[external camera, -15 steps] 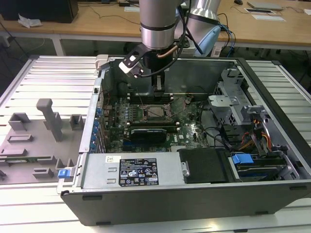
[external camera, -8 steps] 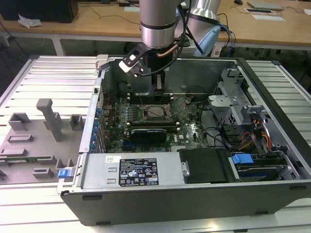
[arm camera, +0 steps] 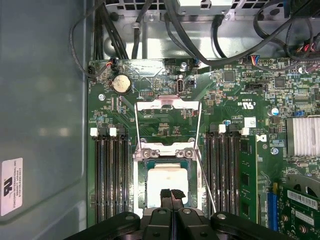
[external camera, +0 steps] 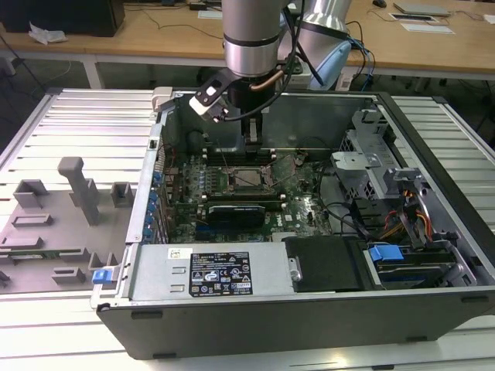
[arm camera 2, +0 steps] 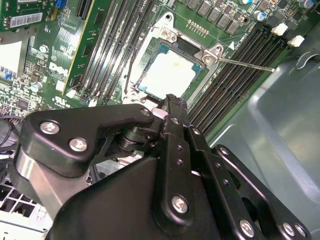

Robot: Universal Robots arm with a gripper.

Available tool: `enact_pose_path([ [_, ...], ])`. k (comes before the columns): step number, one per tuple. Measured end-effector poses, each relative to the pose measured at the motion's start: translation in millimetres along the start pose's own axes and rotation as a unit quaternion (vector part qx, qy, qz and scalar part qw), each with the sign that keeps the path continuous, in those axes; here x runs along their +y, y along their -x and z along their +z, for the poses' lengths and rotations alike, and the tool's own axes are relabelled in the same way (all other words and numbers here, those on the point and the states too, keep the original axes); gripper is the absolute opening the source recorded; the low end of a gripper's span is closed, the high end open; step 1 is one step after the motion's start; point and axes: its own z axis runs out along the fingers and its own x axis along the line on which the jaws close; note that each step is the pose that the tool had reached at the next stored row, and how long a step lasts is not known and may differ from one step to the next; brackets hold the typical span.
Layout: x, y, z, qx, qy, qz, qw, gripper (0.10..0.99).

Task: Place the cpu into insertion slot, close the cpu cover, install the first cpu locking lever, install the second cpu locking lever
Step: 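Close the cpu cover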

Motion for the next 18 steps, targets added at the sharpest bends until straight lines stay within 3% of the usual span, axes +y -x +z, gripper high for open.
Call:
enact_pose_path([
  [4, 0.2, 0.0, -0.1, 0.0000, 0.0000, 0.000, 1.0000, 0.106],
  [7, 6.1, 0.5, 0.3, 0.0000, -0.0010, 0.000, 1.0000, 0.106],
  [18, 52.6, 8.1, 3.8, -0.0001, -0.0127, 0.000, 0.9999, 0.106],
])
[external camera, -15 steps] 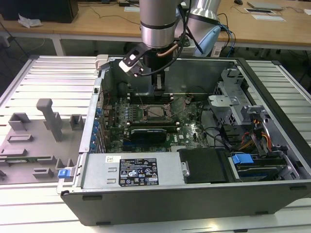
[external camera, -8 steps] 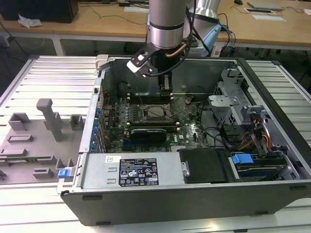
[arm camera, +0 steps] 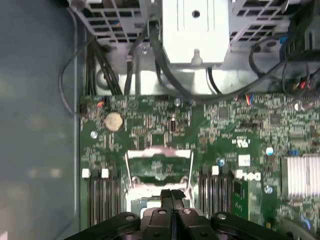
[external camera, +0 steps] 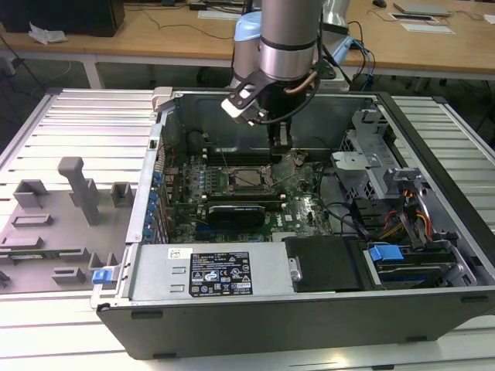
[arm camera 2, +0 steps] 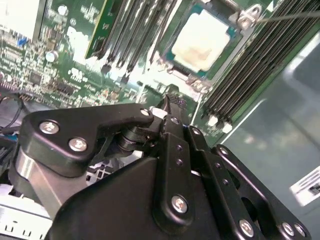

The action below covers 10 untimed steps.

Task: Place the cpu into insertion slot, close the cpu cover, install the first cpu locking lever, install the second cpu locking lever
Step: 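Close the cpu cover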

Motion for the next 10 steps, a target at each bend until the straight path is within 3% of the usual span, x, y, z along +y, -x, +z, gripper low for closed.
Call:
enact_pose_path([
  [6, 16.9, 0.3, 0.8, -0.0001, -0.0025, -0.001, 1.0000, 0.106],
  [8, 26.4, 0.2, 1.2, 0.0003, -0.0038, -0.010, 0.9999, 0.106],
  [10, 31.2, 0.1, 1.5, 0.0006, -0.0044, -0.016, 0.9999, 0.106],
])
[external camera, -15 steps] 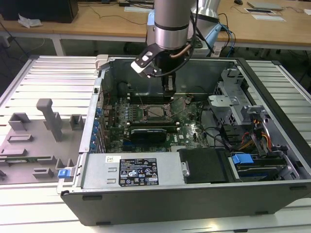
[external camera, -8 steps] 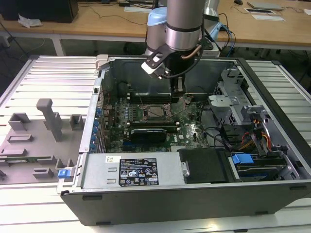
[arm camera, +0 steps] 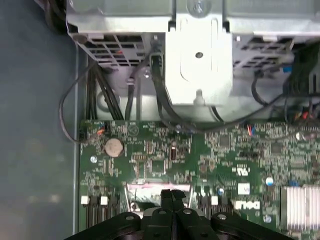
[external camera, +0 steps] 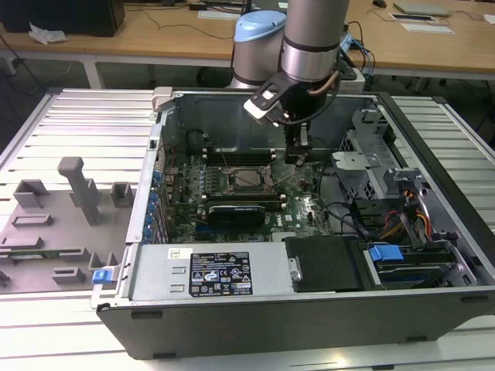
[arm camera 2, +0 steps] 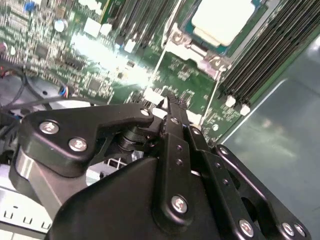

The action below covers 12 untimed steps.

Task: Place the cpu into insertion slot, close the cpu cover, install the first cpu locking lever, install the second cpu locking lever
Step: 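Close the cpu cover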

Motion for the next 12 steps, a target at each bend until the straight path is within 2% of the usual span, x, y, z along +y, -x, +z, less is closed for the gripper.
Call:
enact_pose_path([
  [5, 13.9, 0.2, 0.6, 0.0007, -0.0015, -0.016, 0.9999, 0.106],
  [9, 21.8, 0.2, 1.2, 0.0010, -0.0016, -0.022, 0.9998, 0.106],
  [12, 24.4, -1.0, 1.8, 0.0010, -0.0017, -0.023, 0.9997, 0.106],
])
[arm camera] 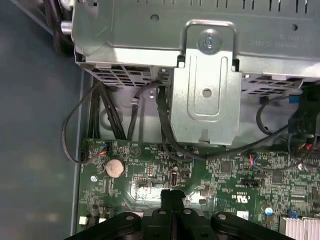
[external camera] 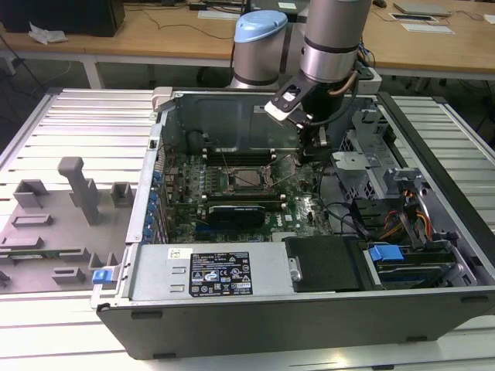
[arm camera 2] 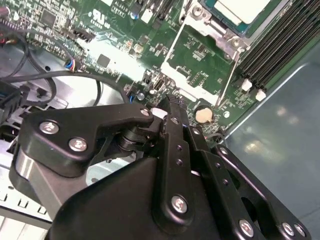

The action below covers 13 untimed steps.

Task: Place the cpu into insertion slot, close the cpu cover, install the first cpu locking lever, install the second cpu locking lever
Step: 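Close the cpu cover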

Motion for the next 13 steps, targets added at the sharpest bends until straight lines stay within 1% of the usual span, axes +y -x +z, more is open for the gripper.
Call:
enact_pose_path([
  [7, 1.0, -7.5, 8.4, 0.0000, -0.0013, 0.000, 1.0000, 0.106],
  [11, 2.2, -8.5, 12.3, 0.0000, -0.0030, 0.000, 1.0000, 0.106],
  [13, 3.0, -8.8, 15.5, 0.0001, -0.0038, 0.000, 1.0000, 0.106],
])
